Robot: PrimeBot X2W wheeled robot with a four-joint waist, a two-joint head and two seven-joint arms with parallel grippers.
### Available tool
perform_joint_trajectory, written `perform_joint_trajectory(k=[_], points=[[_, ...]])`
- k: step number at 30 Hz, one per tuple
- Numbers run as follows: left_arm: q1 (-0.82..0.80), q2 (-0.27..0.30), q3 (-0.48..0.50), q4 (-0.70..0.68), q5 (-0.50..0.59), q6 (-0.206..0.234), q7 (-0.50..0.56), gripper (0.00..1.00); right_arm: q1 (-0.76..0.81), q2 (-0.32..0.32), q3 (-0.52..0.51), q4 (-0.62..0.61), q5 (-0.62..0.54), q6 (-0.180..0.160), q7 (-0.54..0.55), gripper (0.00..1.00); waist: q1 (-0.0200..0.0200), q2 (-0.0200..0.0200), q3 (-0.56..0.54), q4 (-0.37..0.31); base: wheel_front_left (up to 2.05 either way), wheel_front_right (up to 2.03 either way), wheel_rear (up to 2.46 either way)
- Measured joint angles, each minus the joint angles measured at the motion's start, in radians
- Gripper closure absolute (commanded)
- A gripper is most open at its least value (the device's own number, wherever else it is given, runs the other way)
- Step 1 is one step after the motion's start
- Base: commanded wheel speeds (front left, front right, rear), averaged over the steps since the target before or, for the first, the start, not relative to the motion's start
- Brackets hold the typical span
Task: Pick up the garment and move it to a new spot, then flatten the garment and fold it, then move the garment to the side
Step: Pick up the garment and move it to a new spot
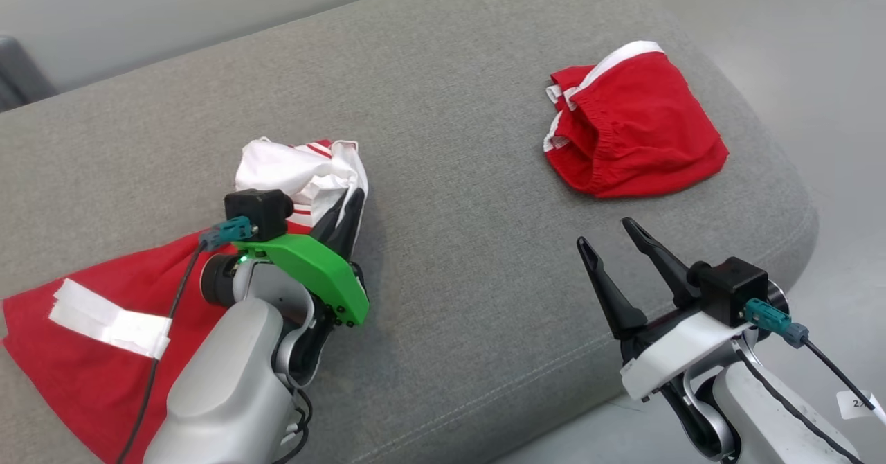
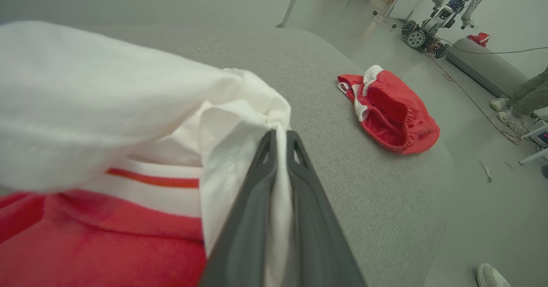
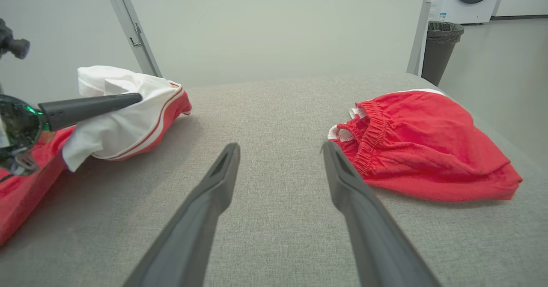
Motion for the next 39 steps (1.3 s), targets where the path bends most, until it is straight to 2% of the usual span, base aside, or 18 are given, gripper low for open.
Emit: perform_joint_trajectory(k=[8,9,10,11,12,13,21,25,30,39], points=[[0.012,-0.004,-0.119,-0.033,0.006,-0.003,0.045,1.00,0.014,0.004,-0.025,0.003,0.002,0.004,0.000,0.00,0.0000,0.0000,0.009,-0.080,0.00,0.00,0.00],[0.017,-0.004,-0.131,-0.033,0.006,-0.003,0.047,0.89,0.015,0.004,-0.029,0.006,0.004,0.004,0.000,0.00,0.0000,0.0000,0.013,-0.084,0.00,0.00,0.00],[0.024,-0.004,-0.144,-0.035,0.005,-0.003,0.047,0.61,0.016,0.004,-0.034,0.007,0.006,0.004,0.000,0.00,0.0000,0.0000,0.017,-0.086,0.00,0.00,0.00],[0.033,-0.003,-0.160,-0.039,0.000,-0.003,0.048,0.40,0.016,0.005,-0.039,0.007,0.008,0.004,0.000,0.00,0.0000,0.0000,0.021,-0.086,0.00,0.00,0.00],[0.044,-0.002,-0.174,-0.048,-0.009,-0.003,0.047,0.07,0.017,0.005,-0.042,0.007,0.008,0.004,0.000,0.00,0.0000,0.0000,0.024,-0.085,0.00,0.00,0.00],[0.054,-0.002,-0.191,-0.058,-0.018,-0.003,0.047,0.00,0.017,0.005,-0.044,0.007,0.008,0.004,0.000,0.00,0.0000,0.0000,0.026,-0.083,0.00,0.00,0.00],[0.087,-0.001,-0.266,-0.132,-0.108,-0.004,0.041,0.00,0.017,0.006,-0.053,0.006,0.007,0.006,-0.001,0.00,0.0000,0.0000,0.028,-0.039,0.00,0.00,0.00],[0.088,-0.001,-0.270,-0.155,-0.120,-0.003,0.021,0.00,0.019,0.011,-0.043,0.018,0.005,0.015,-0.001,0.00,0.0000,0.0000,0.026,-0.005,0.00,0.00,0.00],[0.131,0.000,-0.286,-0.183,-0.150,0.002,0.013,0.00,0.027,0.057,-0.012,0.047,0.018,0.048,-0.002,0.00,0.0000,0.0000,0.019,0.055,0.00,0.00,0.00],[0.176,0.001,-0.267,-0.211,-0.174,0.038,-0.034,0.00,0.010,0.107,-0.037,0.104,0.065,0.046,-0.002,0.00,0.0000,0.0000,0.013,0.159,0.00,0.00,0.00]])
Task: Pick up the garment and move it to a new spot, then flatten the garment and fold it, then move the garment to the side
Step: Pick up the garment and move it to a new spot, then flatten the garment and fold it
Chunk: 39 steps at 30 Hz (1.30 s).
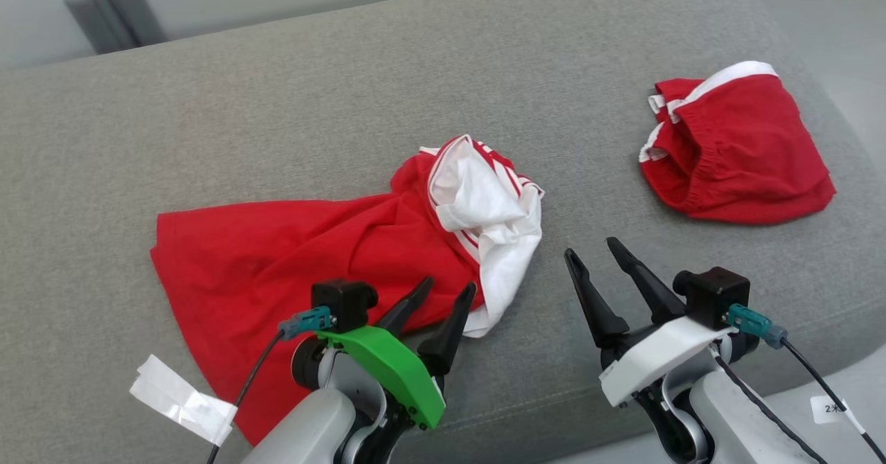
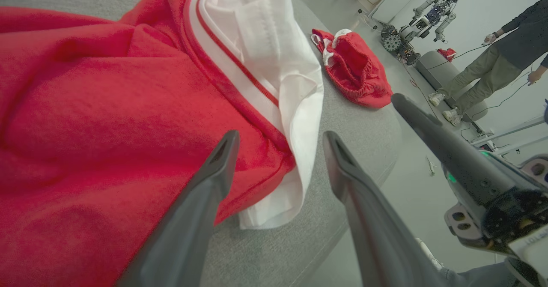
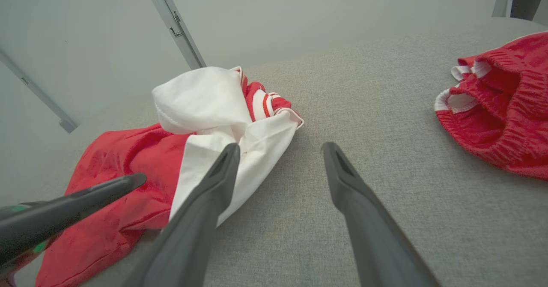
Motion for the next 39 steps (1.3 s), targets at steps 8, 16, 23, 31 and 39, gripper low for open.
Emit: perform_joint_trajectory(k=[8,16,23,31,39], points=[[0.048,0.001,0.018,0.004,0.000,0.029,-0.025,0.00,-0.016,0.012,0.012,0.065,0.011,-0.007,0.034,0.00,0.0000,0.0000,0.001,0.096,0.00,0.00,0.00],[0.060,0.007,0.039,0.004,0.000,0.041,-0.052,0.00,-0.017,0.029,0.058,0.115,0.004,-0.007,0.083,0.00,0.0000,0.0000,0.005,0.178,0.00,0.00,0.00],[0.075,0.024,0.074,0.002,0.000,0.051,-0.070,0.00,0.005,0.043,0.077,0.146,0.006,-0.005,0.103,0.00,0.0000,0.0000,0.003,0.227,0.00,0.00,0.00],[0.094,0.043,0.095,-0.002,-0.007,0.061,-0.082,0.00,0.025,0.040,0.071,0.157,0.015,-0.006,0.108,0.51,0.0000,0.0000,0.004,0.220,0.00,0.00,0.00],[0.110,0.050,0.079,0.019,-0.016,0.074,-0.047,0.00,0.024,0.033,0.043,0.156,0.024,-0.007,0.101,1.00,0.0000,0.0000,0.007,0.214,0.00,0.00,0.00]])
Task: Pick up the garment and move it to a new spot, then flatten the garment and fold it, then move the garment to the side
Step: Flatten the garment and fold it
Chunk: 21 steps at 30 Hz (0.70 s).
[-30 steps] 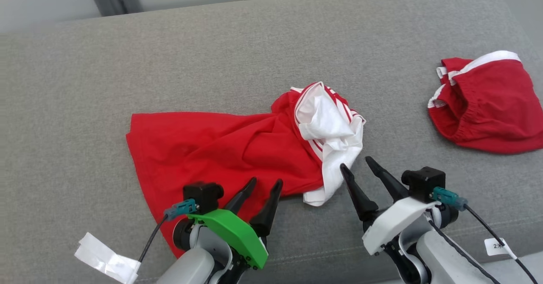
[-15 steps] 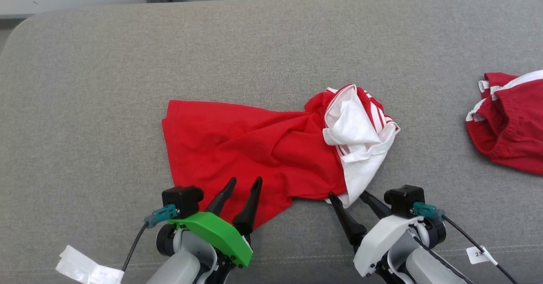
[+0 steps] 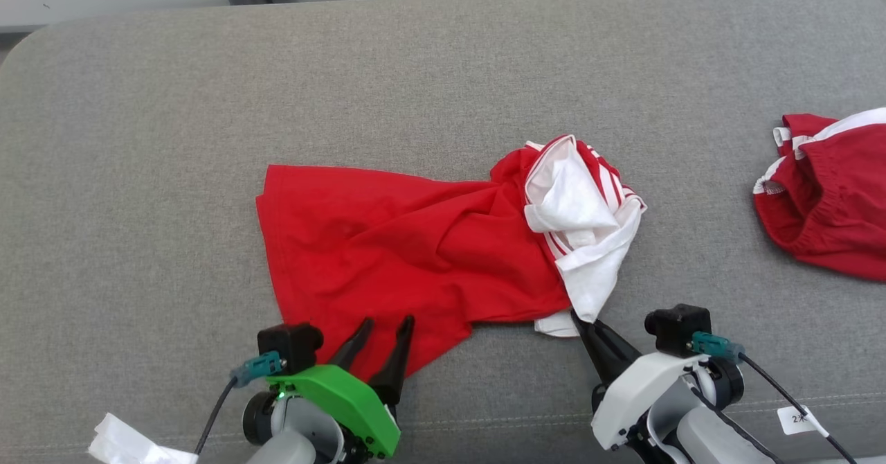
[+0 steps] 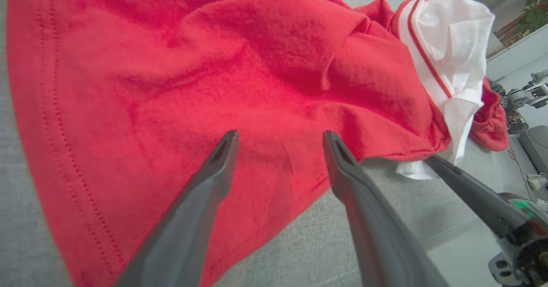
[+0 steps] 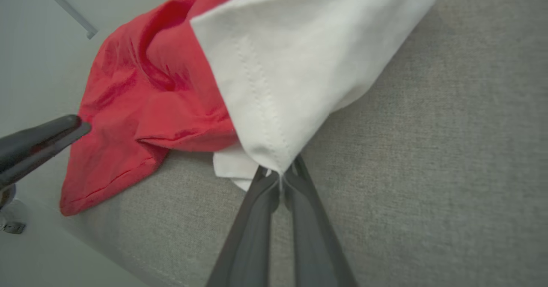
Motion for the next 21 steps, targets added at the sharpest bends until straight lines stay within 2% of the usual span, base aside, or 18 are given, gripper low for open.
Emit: perform_joint_trajectory(k=[7,21], points=[[0.084,0.042,0.020,0.028,-0.034,0.026,0.027,0.00,-0.008,-0.021,-0.037,-0.017,0.002,-0.008,-0.021,1.00,0.0000,0.0000,-0.001,-0.004,0.00,0.00,0.00],[0.120,0.047,0.053,0.033,-0.078,0.041,0.027,0.00,-0.020,-0.049,-0.068,-0.043,0.022,-0.017,-0.030,1.00,0.0000,0.0000,0.006,0.008,0.00,0.00,0.00]])
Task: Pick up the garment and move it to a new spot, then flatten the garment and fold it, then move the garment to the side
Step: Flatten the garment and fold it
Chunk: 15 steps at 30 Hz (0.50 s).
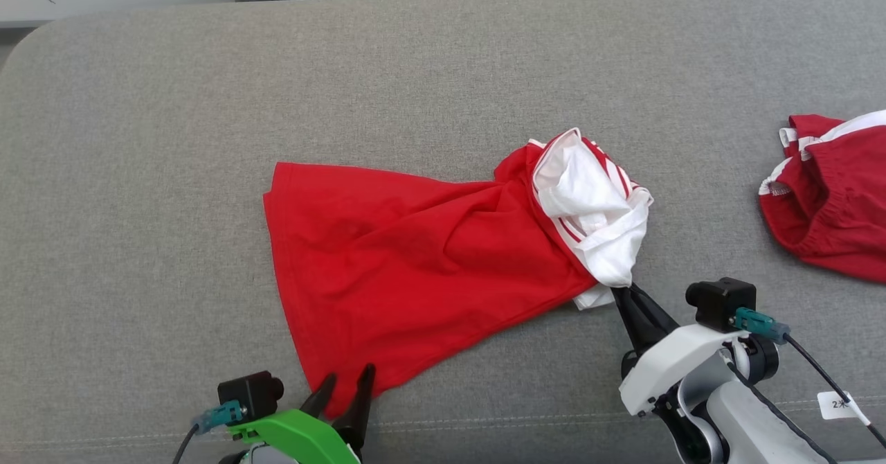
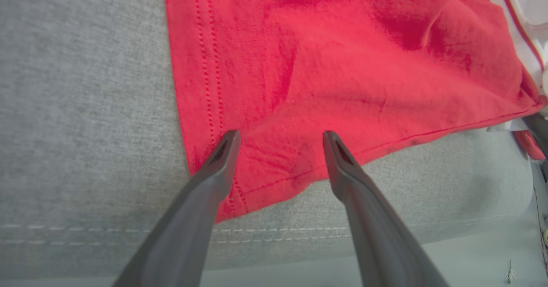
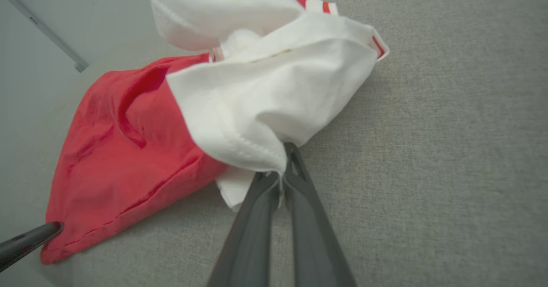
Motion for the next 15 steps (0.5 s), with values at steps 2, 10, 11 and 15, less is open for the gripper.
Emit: perform_joint_trajectory(k=[2,10,11,15], points=[[0.009,0.000,0.007,-0.006,-0.002,0.002,0.001,0.00,0.000,0.000,0.002,-0.001,0.000,0.001,0.000,1.00,0.0000,0.0000,-0.001,0.000,0.00,0.00,0.00],[0.098,0.040,0.031,-0.071,-0.058,0.015,0.031,0.00,0.001,0.001,0.009,-0.003,0.004,0.002,0.000,1.00,0.0000,0.0000,-0.011,-0.005,0.00,0.00,0.00],[0.108,0.046,0.030,-0.075,-0.059,0.016,0.034,0.00,0.003,0.000,0.006,-0.004,0.004,0.001,0.000,1.00,0.0000,0.0000,-0.011,-0.003,0.00,0.00,0.00],[0.141,0.053,0.034,-0.092,-0.095,0.019,0.060,0.00,0.010,-0.007,0.003,-0.007,0.007,0.001,0.000,1.00,0.0000,0.0000,-0.010,0.008,0.00,0.00,0.00]])
